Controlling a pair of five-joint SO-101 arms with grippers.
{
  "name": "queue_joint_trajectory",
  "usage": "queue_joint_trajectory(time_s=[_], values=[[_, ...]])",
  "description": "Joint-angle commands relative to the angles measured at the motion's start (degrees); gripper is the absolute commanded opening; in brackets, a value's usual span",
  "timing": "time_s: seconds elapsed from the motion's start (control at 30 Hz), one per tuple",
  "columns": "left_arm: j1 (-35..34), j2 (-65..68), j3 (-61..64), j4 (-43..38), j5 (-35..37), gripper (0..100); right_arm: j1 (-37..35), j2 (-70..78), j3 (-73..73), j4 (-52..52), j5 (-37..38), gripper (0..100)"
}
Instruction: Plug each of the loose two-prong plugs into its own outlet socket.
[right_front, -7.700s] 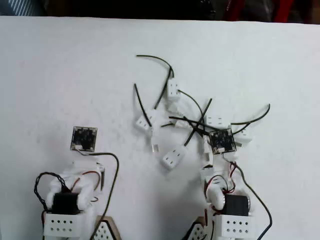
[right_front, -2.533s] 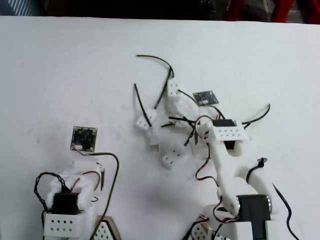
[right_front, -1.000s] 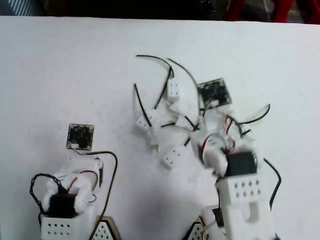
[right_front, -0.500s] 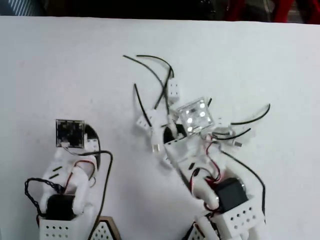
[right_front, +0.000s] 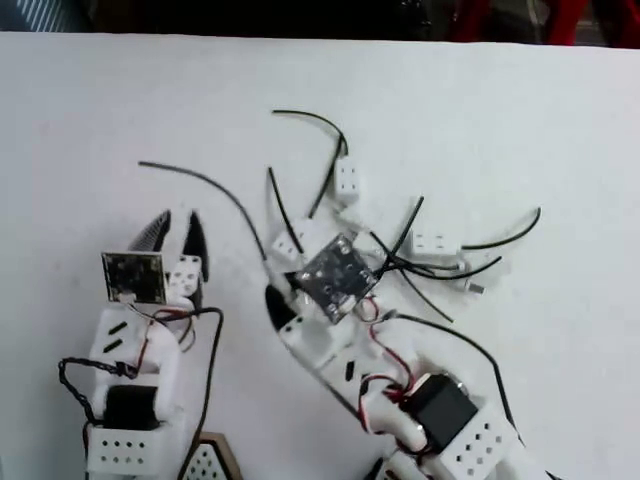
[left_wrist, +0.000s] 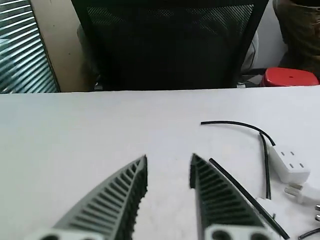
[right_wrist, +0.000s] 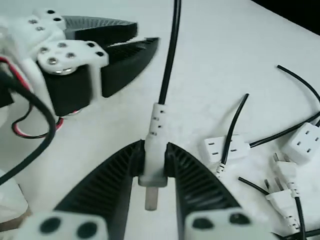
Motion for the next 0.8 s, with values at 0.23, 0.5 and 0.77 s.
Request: queue_joint_trajectory(time_s=[0.23, 0.5, 0.77], values=[[6.64, -0.48, -7.74, 4.40, -0.44, 21, -3.03, -0.92, 3.43, -1.10, -0.53, 1.6], [18.86, -0.48, -21.45, 22.77, -4.66, 21, -3.03, -0.48, 3.60, -1.10, -0.53, 1.6], [22.11, -0.48, -25.41, 30.07, -7.12, 21, -2.86, -0.48, 3.60, -1.01, -0.53, 1.6]])
